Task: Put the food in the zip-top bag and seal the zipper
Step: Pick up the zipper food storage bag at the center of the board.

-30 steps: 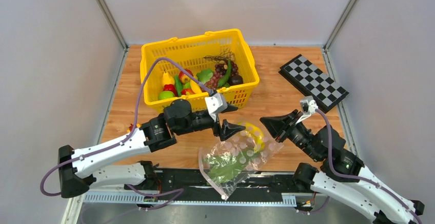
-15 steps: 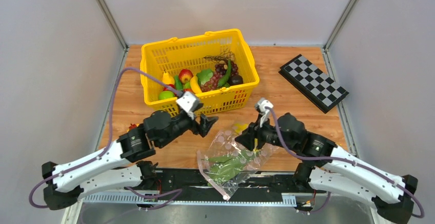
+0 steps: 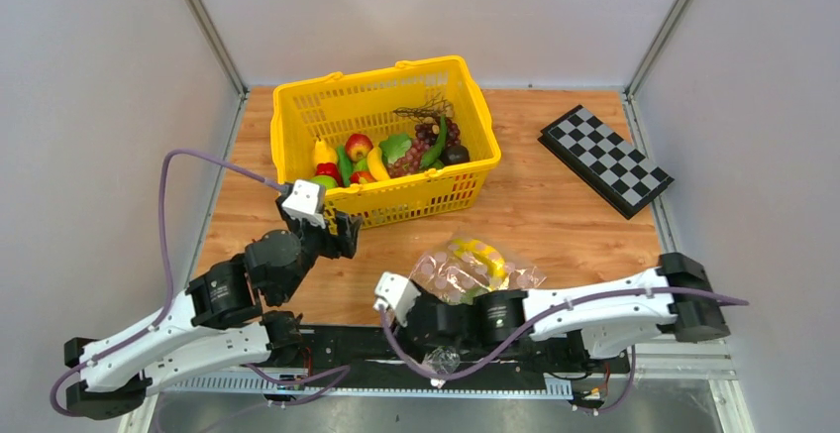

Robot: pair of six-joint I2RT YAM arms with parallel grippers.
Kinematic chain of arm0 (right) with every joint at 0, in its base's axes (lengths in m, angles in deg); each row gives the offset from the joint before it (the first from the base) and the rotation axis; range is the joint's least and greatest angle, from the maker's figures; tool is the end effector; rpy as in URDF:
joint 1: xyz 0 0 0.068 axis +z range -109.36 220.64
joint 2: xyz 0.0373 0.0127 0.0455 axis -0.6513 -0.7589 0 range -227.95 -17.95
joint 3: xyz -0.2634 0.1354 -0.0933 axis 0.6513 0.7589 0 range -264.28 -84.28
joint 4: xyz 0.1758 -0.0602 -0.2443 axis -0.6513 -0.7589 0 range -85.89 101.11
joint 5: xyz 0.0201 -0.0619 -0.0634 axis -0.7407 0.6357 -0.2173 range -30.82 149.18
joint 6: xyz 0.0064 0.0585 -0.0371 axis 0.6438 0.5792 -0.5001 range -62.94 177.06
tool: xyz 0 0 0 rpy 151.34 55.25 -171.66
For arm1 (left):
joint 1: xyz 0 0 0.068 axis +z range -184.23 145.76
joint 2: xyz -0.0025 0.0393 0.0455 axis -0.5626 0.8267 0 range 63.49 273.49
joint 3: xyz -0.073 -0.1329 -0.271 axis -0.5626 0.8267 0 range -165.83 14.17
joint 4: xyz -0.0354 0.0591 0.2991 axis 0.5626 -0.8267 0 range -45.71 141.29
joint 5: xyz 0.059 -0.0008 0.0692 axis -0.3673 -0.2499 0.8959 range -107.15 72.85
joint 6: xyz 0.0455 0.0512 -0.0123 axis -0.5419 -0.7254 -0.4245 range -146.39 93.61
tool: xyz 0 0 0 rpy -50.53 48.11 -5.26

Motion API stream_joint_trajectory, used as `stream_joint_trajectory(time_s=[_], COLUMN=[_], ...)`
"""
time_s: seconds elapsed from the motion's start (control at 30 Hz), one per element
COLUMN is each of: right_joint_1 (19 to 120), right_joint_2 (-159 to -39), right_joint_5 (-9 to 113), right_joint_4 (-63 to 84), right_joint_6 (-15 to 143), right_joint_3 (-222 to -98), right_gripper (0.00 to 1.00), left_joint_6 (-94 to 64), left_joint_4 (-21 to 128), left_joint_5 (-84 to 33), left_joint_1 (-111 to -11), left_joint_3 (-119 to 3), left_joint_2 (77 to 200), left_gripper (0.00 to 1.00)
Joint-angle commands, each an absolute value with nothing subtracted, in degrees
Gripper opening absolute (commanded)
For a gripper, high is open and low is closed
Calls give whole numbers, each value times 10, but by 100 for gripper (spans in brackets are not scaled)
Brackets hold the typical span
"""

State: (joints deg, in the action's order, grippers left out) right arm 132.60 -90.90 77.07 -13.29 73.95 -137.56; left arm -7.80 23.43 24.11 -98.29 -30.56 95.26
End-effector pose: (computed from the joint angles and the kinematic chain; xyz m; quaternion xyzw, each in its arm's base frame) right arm 0.0064 0.3196 0.2719 -0.5061 0.7582 0.2301 0.3406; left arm 0.0980 -0.1161 0.3672 0.0887 0.7673 -0.1669 0.6128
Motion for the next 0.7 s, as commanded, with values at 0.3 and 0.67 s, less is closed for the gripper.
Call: stream_joint_trajectory(time_s=[0.3, 0.67], right_joint_1=[1423, 1451], right_joint_2=[-1152, -1253], right_joint_5=[974, 1114], right_joint_4=[-216, -382], right_joint_6=[742, 840], right_joint_3=[-1562, -1624], right_gripper=[63, 59], left_joint_6=[1, 3], left_joint_4=[97, 66], left_joint_5=[297, 270], left_joint_1=[-985, -985], left_joint_3=[-341, -342], left_joint_2=[874, 846], left_gripper=[84, 84])
